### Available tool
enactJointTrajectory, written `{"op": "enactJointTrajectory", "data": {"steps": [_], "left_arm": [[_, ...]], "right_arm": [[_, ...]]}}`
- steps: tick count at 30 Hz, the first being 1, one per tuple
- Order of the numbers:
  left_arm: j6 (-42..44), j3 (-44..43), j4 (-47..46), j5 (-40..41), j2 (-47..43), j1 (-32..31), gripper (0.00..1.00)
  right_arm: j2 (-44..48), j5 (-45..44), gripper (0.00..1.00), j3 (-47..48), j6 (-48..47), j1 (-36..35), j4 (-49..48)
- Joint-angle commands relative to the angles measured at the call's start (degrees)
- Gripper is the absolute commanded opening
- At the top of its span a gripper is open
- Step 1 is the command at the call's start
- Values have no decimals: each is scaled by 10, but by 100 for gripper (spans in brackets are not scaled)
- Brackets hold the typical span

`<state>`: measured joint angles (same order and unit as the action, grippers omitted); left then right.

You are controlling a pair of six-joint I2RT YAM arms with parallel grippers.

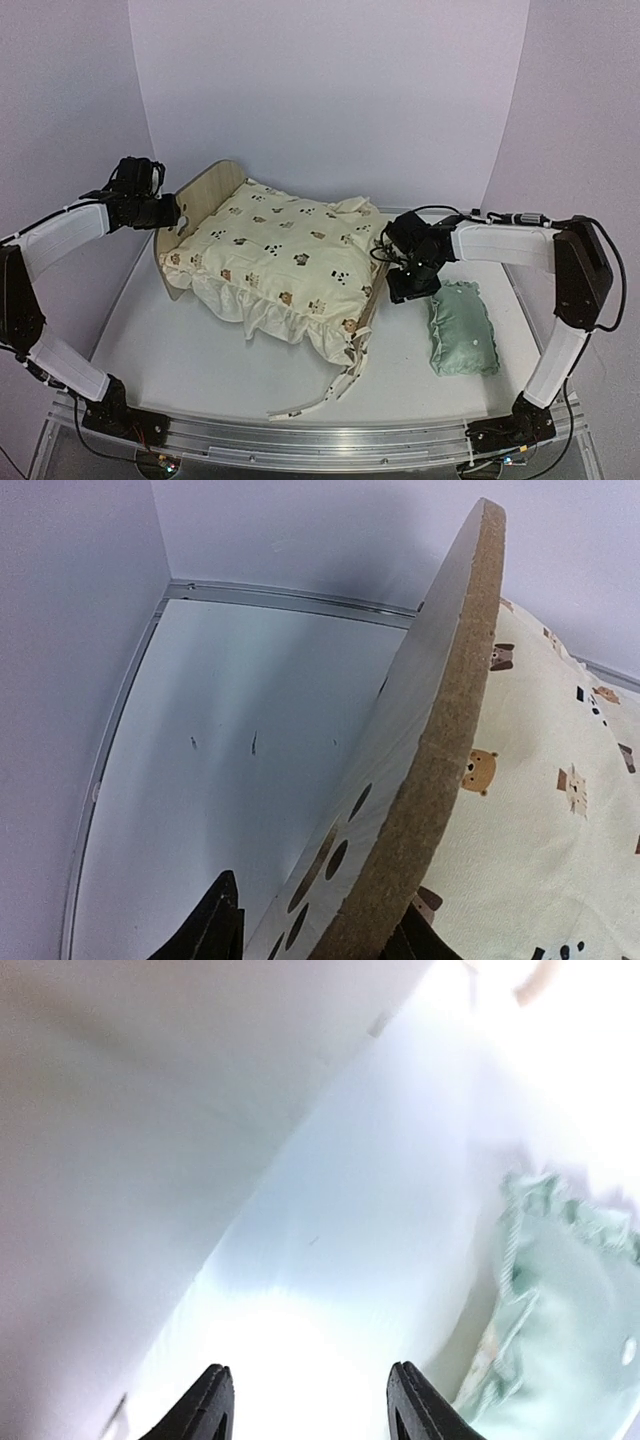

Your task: Set up the pet bed

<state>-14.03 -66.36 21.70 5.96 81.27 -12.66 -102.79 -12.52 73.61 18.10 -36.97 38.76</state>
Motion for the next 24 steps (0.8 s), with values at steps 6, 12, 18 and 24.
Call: {"op": "enactJointTrajectory", "data": {"steps": [6, 12, 18, 24], "left_arm": [[-225, 88, 45, -105, -51, -152, 35], [-313, 157, -14, -94, -116, -170, 29], [-375, 200, -64, -89, -133, -194, 25], [-406, 195, -89, -65, -107, -245, 24]], "right_arm": [[20, 30, 61, 57, -34, 28, -53], [96, -32, 74, 23, -47, 55, -16], [181, -71, 87, -18, -44, 72, 4], [244, -76, 90, -42, -32, 72, 16]]}}
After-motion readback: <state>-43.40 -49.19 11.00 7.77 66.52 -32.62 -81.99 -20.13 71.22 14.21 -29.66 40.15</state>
